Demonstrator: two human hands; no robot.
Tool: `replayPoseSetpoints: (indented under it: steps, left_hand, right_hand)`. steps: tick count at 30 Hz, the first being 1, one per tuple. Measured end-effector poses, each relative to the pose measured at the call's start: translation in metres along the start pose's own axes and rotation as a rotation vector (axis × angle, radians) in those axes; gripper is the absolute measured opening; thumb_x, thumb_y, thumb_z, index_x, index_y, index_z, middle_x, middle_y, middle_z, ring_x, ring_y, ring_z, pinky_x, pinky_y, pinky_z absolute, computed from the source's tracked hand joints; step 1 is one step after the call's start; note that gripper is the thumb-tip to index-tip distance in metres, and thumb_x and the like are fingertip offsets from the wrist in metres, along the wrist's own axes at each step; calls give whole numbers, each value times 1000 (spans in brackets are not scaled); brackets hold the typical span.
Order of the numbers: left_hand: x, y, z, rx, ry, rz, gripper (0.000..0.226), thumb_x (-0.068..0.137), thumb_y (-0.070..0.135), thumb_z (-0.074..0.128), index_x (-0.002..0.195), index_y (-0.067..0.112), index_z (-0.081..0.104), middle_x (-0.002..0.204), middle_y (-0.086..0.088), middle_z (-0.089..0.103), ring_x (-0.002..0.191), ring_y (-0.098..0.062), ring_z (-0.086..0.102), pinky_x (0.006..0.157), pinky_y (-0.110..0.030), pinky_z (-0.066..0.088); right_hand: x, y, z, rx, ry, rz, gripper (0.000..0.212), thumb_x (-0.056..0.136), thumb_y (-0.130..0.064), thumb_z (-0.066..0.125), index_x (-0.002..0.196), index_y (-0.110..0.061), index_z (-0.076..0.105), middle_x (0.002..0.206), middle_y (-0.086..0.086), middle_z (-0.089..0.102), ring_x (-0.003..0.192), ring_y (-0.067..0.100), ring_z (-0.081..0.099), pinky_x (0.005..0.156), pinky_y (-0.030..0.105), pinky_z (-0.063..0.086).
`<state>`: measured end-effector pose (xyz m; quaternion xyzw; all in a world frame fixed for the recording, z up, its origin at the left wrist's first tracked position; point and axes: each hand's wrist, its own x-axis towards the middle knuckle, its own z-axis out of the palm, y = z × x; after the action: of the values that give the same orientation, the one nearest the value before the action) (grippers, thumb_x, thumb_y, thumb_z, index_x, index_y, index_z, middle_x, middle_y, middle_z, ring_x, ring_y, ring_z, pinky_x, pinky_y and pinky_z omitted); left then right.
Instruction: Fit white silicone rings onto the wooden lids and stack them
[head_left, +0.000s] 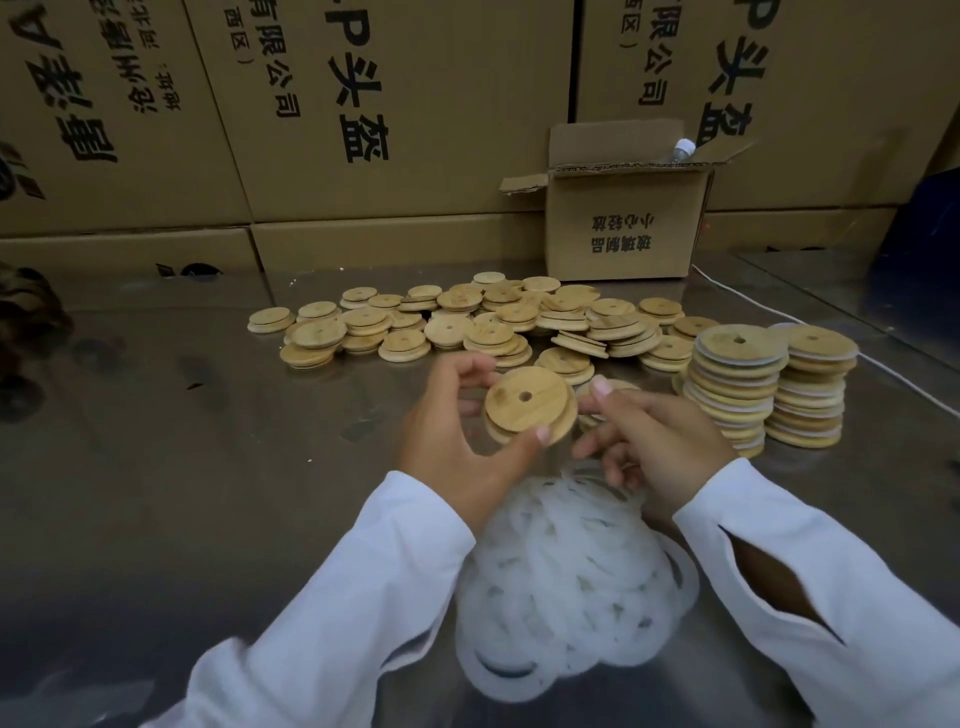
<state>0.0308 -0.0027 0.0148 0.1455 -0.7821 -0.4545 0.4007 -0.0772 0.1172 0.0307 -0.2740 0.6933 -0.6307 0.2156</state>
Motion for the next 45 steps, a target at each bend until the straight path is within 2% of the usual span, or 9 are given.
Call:
replayPoseSetpoints:
  steps: [6, 11, 16, 19, 22, 29, 33, 39, 45]
  left_hand:
    - [-4, 0, 3, 143, -129, 169, 55, 60, 33, 74, 103, 44, 43, 110, 21, 53, 102, 4, 52, 88, -19, 45]
    - [0, 4, 2, -215, -148, -209, 70, 48, 22, 82, 105, 38, 44, 112, 14, 57, 97, -5, 60, 75, -16, 51]
    - [3, 3, 1, -615, -187, -490, 11, 73, 15, 65, 80, 7, 64, 70, -7, 71, 64, -16, 67, 61, -27, 58]
    - [5, -1, 1, -558, -151, -518, 8, 84, 9, 58, 77, 6, 62, 67, -5, 69, 62, -17, 67, 59, -27, 58]
    - [6, -3, 0, -529, -128, -528, 11, 86, 10, 58, 76, 7, 62, 66, -4, 70, 62, -16, 67, 62, -29, 58]
    - [6, -6, 1, -467, -118, -492, 11, 86, 14, 59, 75, 11, 62, 66, 1, 69, 64, -16, 64, 62, -28, 54]
    - [5, -6, 2, -439, -108, -472, 10, 86, 15, 59, 77, 12, 62, 64, 5, 69, 63, -13, 63, 59, -25, 52]
    - [4, -4, 2, -458, -84, -438, 9, 85, 13, 59, 77, 11, 61, 65, 4, 69, 63, -11, 65, 61, -27, 55]
    - [9, -1, 0, -650, -2, -579, 7, 90, 12, 53, 88, 6, 56, 93, -17, 65, 70, -26, 68, 53, -29, 58]
  right_hand:
    - [1, 1, -4, -27, -25, -1, 18, 82, -23, 61, 66, -18, 67, 64, 19, 54, 43, 18, 43, 40, 20, 32]
    - [-1, 1, -2, 16, -43, -76, 10, 83, -17, 60, 76, -14, 66, 48, 3, 53, 39, 9, 46, 41, 14, 36]
    - [-3, 2, 1, -13, -77, -140, 5, 84, -22, 58, 84, -17, 62, 50, -4, 56, 42, 9, 50, 49, 22, 37]
    - [0, 9, -4, -374, 48, -238, 14, 83, -36, 56, 89, -24, 56, 63, -3, 61, 59, 12, 55, 58, 26, 43]
    - [5, 16, -12, -832, 81, -283, 6, 85, -33, 56, 88, -29, 55, 73, -8, 59, 74, 14, 55, 66, 28, 44]
    - [10, 25, -18, -1081, 56, -259, 17, 82, -32, 62, 97, -31, 71, 102, 0, 55, 109, 21, 44, 83, 28, 41]
    - [11, 21, -18, -961, 55, -177, 4, 77, -31, 69, 78, -31, 73, 71, -19, 45, 91, 12, 49, 72, 22, 37]
    - [9, 17, -13, -787, 53, 27, 27, 79, -18, 66, 56, -32, 60, 61, -16, 54, 68, 8, 52, 56, 18, 37]
    - [1, 0, -12, -331, 123, -251, 22, 84, -6, 59, 68, -21, 57, 69, -8, 58, 62, -2, 55, 58, 6, 41]
